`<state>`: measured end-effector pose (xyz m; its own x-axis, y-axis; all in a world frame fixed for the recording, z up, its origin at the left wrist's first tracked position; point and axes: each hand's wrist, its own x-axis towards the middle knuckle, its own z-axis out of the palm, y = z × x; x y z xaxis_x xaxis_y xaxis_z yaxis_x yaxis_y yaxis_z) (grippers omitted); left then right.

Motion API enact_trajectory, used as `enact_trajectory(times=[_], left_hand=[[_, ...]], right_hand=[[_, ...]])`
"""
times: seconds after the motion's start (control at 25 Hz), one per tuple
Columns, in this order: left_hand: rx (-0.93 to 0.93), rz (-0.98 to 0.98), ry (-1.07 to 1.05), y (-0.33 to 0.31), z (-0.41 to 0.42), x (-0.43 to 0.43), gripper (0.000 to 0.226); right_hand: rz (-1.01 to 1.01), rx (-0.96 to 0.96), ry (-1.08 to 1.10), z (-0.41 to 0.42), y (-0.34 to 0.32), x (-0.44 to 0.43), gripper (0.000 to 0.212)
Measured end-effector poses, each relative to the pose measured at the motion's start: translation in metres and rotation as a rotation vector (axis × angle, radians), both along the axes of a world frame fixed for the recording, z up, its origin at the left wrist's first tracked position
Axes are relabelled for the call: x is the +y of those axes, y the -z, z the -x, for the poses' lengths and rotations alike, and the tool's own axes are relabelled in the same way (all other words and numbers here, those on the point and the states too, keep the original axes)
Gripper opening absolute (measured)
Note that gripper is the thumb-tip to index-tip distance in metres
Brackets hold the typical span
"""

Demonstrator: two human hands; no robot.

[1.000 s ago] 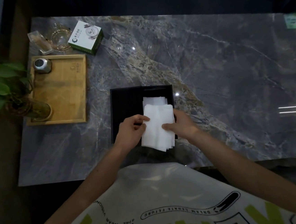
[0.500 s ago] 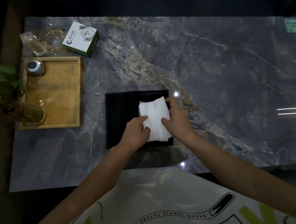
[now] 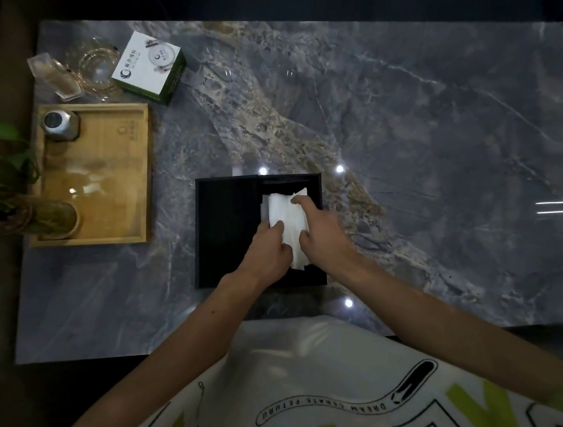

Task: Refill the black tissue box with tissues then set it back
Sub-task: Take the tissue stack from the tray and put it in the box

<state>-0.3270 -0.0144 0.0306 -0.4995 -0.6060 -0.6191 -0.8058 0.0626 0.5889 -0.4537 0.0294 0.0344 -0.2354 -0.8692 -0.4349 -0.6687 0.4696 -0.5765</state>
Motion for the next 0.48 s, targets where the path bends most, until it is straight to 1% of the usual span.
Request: enact_trajectory(times=[0.12, 0.28, 0.4, 0.48], left_hand=[[-0.028, -0.048, 0.009, 0.0039, 0.0057, 0.0005, 0.031], [-0.061, -0.077, -0.023, 0.008, 0.0106, -0.0005, 0.034], [-0.07, -0.048, 0.006, 0.0081, 0.0112, 0.0008, 0.038], [-0.068, -0.013, 0.056, 0.0062, 0.0087, 0.002, 0.041]], right_hand=[[-0.094, 0.026, -0.038, 0.0012, 0.0035, -0.0057, 0.052], [-0.157, 0.078, -0.153, 0.0013, 0.0076, -0.007, 0.038], [-0.202, 0.11, -0.255, 0.0026, 0.0053, -0.0075, 0.025], [-0.227, 0.13, -0.329, 0.0024, 0.0, -0.0049, 0.02]])
